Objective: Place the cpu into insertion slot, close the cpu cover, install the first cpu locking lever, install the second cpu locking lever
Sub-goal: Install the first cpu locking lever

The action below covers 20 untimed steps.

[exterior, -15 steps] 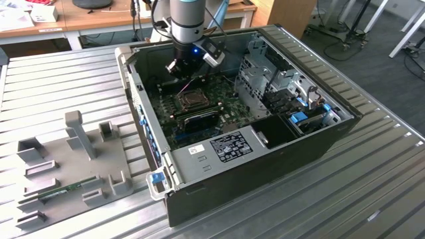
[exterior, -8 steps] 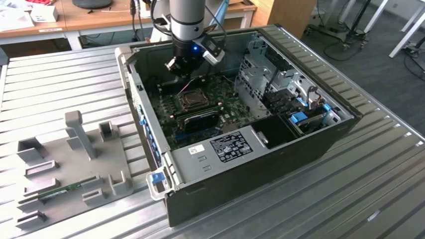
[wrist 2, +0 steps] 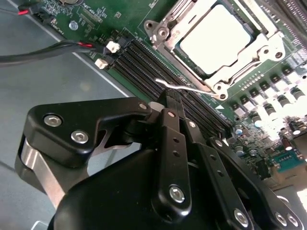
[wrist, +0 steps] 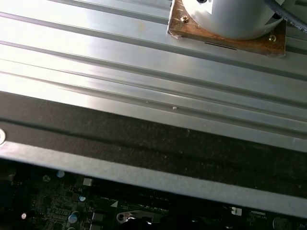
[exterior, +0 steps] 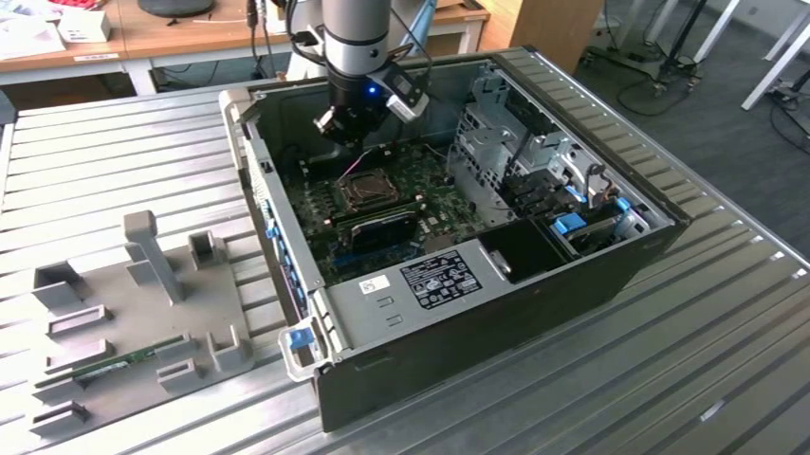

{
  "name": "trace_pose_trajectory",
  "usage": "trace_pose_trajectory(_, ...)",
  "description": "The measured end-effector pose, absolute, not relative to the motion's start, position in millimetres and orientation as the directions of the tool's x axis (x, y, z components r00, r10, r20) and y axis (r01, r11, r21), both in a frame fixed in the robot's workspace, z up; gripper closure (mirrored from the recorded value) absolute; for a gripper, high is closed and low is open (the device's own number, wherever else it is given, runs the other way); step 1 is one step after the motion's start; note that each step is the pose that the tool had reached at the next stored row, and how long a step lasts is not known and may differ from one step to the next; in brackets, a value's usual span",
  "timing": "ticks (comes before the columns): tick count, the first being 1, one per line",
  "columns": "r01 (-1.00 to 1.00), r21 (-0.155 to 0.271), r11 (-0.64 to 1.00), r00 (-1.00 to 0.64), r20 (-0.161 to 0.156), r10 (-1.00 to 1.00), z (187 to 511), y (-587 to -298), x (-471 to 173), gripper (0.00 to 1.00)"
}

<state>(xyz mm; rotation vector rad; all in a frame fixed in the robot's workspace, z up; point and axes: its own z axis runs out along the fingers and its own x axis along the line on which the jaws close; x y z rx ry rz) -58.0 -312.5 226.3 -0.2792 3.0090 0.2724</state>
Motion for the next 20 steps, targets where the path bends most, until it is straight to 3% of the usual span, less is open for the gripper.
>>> trace_pose_trajectory(20,-0.196,0.17,0.966,-0.975,-0.136,-0.174,224.7,-321.7,-65.1,0.9)
